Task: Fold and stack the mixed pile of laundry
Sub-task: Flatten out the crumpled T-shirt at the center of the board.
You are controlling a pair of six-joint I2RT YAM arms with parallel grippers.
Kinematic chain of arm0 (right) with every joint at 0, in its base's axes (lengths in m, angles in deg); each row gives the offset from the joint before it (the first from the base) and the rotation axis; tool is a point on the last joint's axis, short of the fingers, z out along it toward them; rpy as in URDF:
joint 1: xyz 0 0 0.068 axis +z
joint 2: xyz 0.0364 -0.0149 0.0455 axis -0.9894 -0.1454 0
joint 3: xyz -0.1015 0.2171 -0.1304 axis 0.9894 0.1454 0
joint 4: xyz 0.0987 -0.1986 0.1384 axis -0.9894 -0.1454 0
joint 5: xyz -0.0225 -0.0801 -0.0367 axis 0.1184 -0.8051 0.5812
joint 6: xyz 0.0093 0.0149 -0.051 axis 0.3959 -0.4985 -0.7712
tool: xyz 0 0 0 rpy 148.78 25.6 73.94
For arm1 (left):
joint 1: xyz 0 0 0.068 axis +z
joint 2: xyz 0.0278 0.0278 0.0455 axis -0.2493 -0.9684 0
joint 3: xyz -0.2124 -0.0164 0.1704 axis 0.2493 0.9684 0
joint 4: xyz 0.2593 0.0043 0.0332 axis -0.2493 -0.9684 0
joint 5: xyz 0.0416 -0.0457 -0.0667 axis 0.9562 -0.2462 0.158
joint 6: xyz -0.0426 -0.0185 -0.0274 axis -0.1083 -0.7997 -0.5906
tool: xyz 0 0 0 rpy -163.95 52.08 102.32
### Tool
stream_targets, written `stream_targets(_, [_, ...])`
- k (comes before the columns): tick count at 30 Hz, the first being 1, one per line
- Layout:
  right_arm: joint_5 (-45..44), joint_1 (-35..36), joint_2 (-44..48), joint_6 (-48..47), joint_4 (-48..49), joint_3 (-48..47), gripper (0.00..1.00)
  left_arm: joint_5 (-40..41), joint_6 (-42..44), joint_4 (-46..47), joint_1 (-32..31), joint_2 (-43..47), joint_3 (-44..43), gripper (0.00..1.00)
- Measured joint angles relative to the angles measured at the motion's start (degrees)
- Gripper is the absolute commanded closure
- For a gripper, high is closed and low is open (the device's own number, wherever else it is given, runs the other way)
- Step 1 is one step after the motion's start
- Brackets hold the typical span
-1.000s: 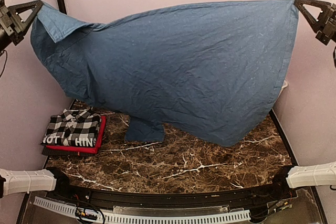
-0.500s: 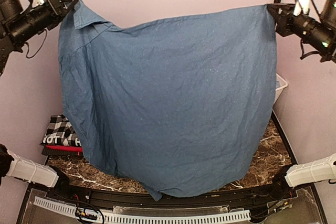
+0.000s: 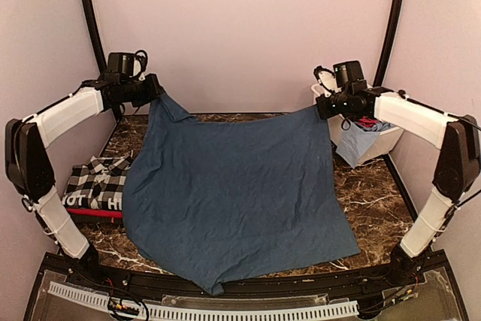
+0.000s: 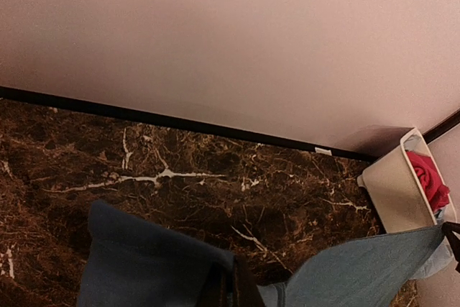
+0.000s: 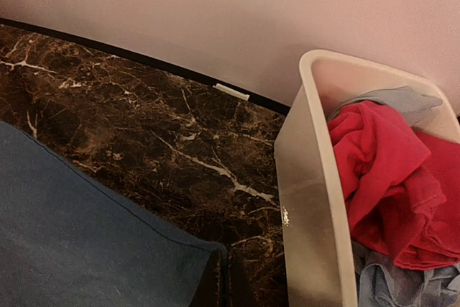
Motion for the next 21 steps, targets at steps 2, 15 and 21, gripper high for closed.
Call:
stream_targets(2, [-0.5, -0.2, -4.8, 0.4, 2.2, 0.0, 1.0, -1.4, 0.0, 2.7, 0.0, -5.2, 0.3, 1.0])
stream_targets(15, [-8.9, -1.7, -17.7, -1.1, 8.0, -1.9, 1.0, -6.5, -1.3, 9.3, 0.2, -35.8, -14.5, 0.97])
stream_targets(21, [-11.1, -3.6, -19.0, -2.8, 9.4, -4.5, 1.0, -6.5, -1.3, 8.9, 0.3, -37.4, -19.4, 0.98])
